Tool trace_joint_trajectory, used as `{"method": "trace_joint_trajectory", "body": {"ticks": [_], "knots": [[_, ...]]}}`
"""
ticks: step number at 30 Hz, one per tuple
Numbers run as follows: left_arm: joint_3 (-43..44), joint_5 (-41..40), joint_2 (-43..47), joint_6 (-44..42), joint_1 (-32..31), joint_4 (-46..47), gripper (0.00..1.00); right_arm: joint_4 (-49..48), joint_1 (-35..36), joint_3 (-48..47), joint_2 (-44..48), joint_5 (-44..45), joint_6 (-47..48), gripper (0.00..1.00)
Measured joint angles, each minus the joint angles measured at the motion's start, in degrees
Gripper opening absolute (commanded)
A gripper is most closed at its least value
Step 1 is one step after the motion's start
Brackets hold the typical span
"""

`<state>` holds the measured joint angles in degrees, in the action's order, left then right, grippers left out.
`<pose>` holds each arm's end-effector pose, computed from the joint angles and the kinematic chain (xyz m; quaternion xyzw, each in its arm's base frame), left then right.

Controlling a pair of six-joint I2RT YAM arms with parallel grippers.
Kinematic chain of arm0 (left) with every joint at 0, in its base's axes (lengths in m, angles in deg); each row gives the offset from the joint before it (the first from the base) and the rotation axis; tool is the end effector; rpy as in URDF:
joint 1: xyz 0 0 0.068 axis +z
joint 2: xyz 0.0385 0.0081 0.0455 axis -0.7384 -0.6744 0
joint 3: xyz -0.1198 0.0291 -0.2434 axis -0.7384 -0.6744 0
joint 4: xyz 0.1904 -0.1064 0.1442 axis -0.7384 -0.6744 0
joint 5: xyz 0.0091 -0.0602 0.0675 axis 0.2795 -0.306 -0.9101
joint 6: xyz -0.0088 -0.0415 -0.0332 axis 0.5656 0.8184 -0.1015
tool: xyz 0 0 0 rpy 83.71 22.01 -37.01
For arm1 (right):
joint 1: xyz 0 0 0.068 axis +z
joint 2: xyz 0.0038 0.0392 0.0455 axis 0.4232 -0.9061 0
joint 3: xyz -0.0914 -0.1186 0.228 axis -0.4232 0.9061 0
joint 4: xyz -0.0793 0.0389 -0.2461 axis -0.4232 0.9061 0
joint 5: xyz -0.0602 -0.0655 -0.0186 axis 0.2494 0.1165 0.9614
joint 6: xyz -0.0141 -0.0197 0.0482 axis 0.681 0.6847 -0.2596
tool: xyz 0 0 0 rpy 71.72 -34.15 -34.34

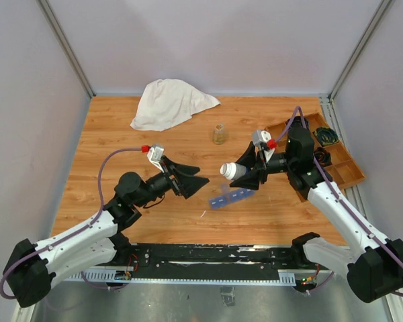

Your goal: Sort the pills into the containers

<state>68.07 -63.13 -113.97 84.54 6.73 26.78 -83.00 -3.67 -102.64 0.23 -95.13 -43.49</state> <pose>0.1423 -0.1334 0.2677 0.0839 0.6689 -0.5354 0.5088 0.1922 0.1123 0.3273 -0.5240 0.4970 0.5359 0.4373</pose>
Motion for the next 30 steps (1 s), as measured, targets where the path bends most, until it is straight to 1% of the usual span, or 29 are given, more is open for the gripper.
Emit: {"method": "trace_joint_trajectory", "body": {"ticks": [4,7,11,17,21,25,30], "knots": [[2.5,-0.7,-0.4,0.0,-7.5,6.4,0.94,-2.8,-0.3,0.2,0.1,-0.4,-2.9,0.01],[4.5,-2.8,-2.0,0.5,-10.4,9.1,0.94,-3.8,-0.5,0.3,0.2,-0.7,-4.0,0.01],[5.7,-6.1,-5.6,2.8,-12.3,10.6,0.94,-4.3,-0.6,0.5,0.3,-0.8,-4.3,0.01],[7.3,-10.6,-11.1,6.8,-13.6,9.6,0.93,-4.4,-1.0,0.6,0.4,-0.8,-4.2,0.01],[9.0,-12.2,-12.7,8.1,-15.3,8.7,0.91,-4.1,-1.0,0.6,0.4,-0.8,-3.8,0.01],[12.3,-13.7,-13.8,8.8,-17.0,7.0,0.83,-3.6,-1.0,0.6,0.4,-0.7,-3.2,0.01],[15.8,-15.1,-16.0,9.6,-17.8,4.1,0.70,-2.2,-1.0,0.6,0.4,-0.5,-2.0,0.01]]}}
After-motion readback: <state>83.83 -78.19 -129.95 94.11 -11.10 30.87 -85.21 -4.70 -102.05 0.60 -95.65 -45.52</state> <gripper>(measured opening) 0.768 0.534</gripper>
